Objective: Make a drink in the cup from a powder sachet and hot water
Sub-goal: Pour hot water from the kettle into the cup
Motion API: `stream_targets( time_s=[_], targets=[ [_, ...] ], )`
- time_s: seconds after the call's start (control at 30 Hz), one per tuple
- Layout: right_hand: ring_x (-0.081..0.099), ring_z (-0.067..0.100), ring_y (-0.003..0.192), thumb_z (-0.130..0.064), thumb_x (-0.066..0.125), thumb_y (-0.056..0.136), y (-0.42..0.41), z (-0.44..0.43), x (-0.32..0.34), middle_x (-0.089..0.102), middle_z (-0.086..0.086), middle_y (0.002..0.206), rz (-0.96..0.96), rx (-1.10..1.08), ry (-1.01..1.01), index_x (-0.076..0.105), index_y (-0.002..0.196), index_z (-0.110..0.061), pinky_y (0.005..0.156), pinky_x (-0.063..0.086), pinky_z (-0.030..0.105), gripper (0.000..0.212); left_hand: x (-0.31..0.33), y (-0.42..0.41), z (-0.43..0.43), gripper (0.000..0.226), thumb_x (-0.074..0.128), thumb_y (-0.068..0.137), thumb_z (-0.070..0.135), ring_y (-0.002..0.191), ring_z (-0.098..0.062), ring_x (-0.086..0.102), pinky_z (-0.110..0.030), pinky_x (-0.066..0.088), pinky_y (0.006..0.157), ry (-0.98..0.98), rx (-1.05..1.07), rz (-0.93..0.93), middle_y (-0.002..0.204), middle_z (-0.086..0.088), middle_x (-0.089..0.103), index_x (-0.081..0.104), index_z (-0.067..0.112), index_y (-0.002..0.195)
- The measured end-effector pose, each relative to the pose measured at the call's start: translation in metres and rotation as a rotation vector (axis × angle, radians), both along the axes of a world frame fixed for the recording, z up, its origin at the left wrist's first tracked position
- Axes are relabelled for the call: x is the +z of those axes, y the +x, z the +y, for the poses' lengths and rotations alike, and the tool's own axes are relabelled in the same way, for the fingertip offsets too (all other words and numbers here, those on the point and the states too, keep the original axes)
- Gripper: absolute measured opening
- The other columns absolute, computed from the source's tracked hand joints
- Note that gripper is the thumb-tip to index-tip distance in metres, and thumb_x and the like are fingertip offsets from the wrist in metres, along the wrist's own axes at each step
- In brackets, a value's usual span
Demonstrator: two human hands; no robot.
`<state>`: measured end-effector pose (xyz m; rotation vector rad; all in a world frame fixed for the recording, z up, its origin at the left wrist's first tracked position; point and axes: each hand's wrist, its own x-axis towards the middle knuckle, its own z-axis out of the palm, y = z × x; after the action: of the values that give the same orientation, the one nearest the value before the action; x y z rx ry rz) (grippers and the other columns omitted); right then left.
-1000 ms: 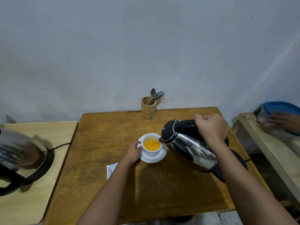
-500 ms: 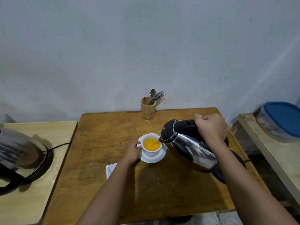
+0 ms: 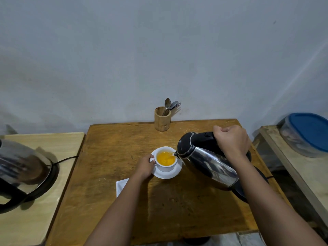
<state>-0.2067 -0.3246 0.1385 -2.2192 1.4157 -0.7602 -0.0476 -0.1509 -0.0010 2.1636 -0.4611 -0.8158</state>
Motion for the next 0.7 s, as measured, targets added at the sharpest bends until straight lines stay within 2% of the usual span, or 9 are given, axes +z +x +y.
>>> stream_targets(
  time_s=[0.3,0.7],
  targets=[
    [0.033,0.020,0.037,-0.025,0.052,0.078,-0.0010,0.0001,0.0021,0.031,-0.002,0.037,0.018,0.000,-0.002,0.040,0.036,-0.014,0.049,0.033,0.026,0.045,-0.0011,0.0031,0.0018,0.026,0.047,0.094,0.011,0.098,-0.021,0.050,-0.030,0.038,0.083,-0.027,-0.007,0.017,0.123,-0.018,0.060,0.058,0.005,0.117],
    [0.029,0.017,0.035,-0.024,0.053,0.079,-0.0013,0.0027,0.0059,0.029,-0.005,0.035,-0.007,-0.004,-0.013,0.040,0.035,-0.015,0.048,0.029,0.023,0.046,0.0018,0.0015,0.0013,0.030,0.047,0.094,0.013,0.113,-0.029,0.053,-0.034,0.041,0.090,0.009,-0.013,-0.003,0.128,-0.016,0.058,0.055,0.007,0.122]
  ],
)
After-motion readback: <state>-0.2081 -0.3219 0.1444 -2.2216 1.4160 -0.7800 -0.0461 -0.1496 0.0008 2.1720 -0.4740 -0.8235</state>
